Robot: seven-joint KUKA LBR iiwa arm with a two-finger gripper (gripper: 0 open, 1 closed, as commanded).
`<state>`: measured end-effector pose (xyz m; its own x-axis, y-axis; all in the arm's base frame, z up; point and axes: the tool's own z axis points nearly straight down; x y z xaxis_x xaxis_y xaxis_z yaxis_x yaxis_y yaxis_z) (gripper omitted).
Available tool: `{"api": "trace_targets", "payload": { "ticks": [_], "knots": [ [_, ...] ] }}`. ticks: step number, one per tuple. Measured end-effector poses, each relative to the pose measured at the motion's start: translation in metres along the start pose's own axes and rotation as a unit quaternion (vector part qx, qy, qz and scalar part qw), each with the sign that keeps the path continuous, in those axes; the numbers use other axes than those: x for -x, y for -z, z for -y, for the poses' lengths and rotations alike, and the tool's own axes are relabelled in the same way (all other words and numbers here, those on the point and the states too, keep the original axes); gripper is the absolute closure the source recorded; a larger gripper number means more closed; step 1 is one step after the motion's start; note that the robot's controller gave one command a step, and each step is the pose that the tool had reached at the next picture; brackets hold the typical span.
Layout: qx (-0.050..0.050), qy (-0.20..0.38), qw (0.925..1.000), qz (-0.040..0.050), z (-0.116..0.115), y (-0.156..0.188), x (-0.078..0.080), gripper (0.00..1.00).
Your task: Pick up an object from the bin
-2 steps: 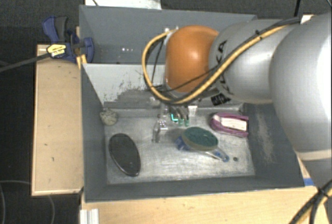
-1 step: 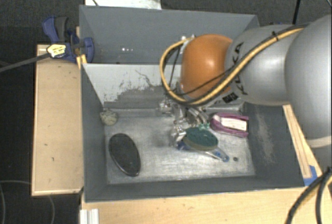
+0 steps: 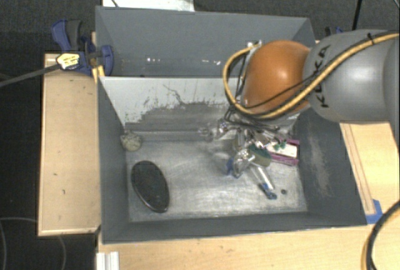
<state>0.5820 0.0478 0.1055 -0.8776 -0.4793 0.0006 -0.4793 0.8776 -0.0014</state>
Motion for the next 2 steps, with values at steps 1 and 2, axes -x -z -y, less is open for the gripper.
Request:
{"api": "trace_targets", "payload": {
  "ticks": [1,2],
  "knots": [
    [0.005,0.038,0.9993,0.0011,0.026,-0.025,-0.014,0.0],
    [0.0,0.2,0.9798,0.0027,0.068,-0.031,-0.03,0.0]
  ]
}}
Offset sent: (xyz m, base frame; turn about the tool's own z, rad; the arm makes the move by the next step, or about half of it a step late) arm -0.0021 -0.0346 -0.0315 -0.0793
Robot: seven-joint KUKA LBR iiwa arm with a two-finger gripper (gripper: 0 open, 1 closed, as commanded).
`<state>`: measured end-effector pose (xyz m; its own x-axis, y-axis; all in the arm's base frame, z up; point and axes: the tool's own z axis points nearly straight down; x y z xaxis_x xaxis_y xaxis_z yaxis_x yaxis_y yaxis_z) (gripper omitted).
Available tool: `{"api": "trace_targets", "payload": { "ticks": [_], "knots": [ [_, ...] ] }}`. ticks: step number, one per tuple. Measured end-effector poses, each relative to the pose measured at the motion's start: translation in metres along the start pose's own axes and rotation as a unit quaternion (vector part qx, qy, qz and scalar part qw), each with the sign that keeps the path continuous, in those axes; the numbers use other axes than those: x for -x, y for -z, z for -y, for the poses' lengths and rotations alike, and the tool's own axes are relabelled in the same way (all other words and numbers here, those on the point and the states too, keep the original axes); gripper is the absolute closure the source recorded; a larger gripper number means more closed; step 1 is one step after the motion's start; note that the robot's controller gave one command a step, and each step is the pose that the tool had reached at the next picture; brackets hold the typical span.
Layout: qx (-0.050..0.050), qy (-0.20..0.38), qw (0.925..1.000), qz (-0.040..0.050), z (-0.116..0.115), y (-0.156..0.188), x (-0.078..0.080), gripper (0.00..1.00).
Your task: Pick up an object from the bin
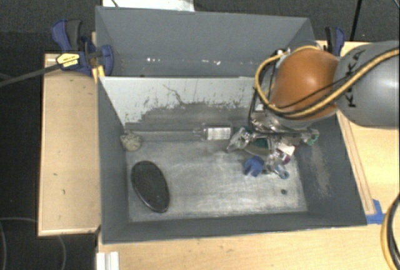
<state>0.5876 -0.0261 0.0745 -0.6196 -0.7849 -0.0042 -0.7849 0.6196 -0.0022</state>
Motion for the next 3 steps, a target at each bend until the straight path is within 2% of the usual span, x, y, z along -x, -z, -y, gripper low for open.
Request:
{"api": "trace_targets", "payload": {
  "ticks": [1,2,3],
  "knots": [
    [-0.002,0.159,0.9872,0.0021,-0.01,-0.001,-0.038,0.0],
    [-0.003,0.157,0.9875,0.0035,-0.01,0.001,-0.035,1.0],
    [-0.003,0.226,0.9742,-0.0013,0.032,0.155,-0.122,1.0]
  ]
}}
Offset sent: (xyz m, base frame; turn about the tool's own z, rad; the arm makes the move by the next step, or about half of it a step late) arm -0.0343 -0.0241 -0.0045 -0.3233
